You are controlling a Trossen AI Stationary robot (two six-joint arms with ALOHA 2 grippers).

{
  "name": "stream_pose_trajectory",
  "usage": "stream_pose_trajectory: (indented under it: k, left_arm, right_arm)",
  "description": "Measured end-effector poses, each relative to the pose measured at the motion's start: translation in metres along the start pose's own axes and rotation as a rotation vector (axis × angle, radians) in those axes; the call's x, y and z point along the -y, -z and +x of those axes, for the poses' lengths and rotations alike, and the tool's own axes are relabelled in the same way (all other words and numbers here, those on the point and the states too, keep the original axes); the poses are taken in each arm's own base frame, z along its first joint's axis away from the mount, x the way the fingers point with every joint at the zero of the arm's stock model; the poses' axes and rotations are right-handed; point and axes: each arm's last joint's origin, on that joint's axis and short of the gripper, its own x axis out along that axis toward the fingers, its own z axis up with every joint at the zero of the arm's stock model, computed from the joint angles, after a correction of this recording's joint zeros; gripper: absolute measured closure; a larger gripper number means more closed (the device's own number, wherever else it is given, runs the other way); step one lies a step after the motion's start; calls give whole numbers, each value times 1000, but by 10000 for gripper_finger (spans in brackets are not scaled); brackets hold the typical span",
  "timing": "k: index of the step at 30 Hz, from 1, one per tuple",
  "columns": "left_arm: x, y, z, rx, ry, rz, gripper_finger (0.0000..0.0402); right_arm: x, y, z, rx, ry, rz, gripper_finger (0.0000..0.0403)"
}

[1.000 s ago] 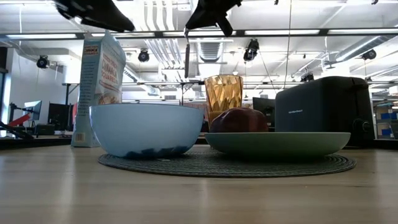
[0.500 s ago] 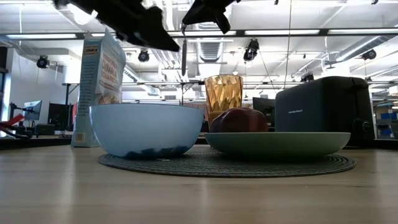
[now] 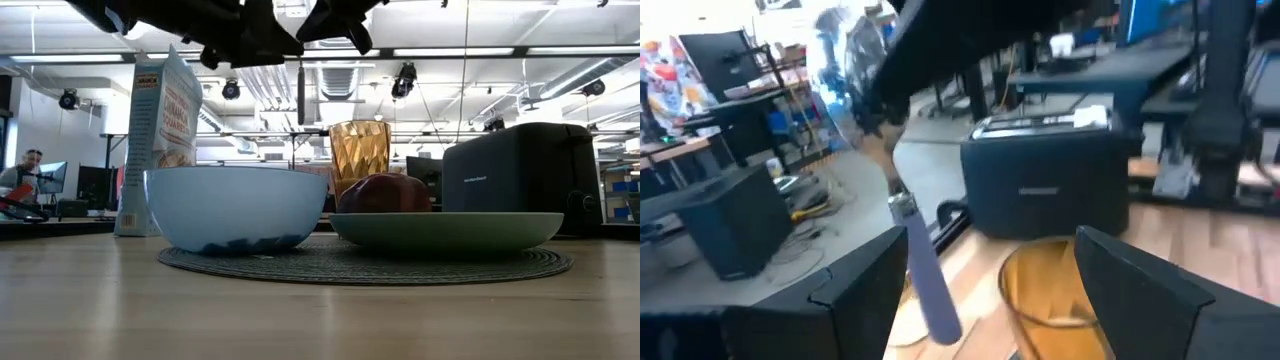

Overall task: Arrange a breakfast setting
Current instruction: Put the violet spoon beside the blue bowl

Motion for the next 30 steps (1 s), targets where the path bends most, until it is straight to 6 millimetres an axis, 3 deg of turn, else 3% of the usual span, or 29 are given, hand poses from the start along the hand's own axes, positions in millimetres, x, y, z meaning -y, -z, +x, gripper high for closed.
stream_pose_trajectory:
  k: [5,16,30]
  left_arm:
    - [-7,1,2,13,-113,-47,132]
    - [-7,1,3,22,-75,-110,137]
    - [-9,7,11,7,-76,-141,264]
  right_arm:
    - [-6,-1,0,10,-45,-44,394]
    - [-14,-2,-3,34,-90,-75,394]
    - [-18,-5,-4,53,-145,-70,394]
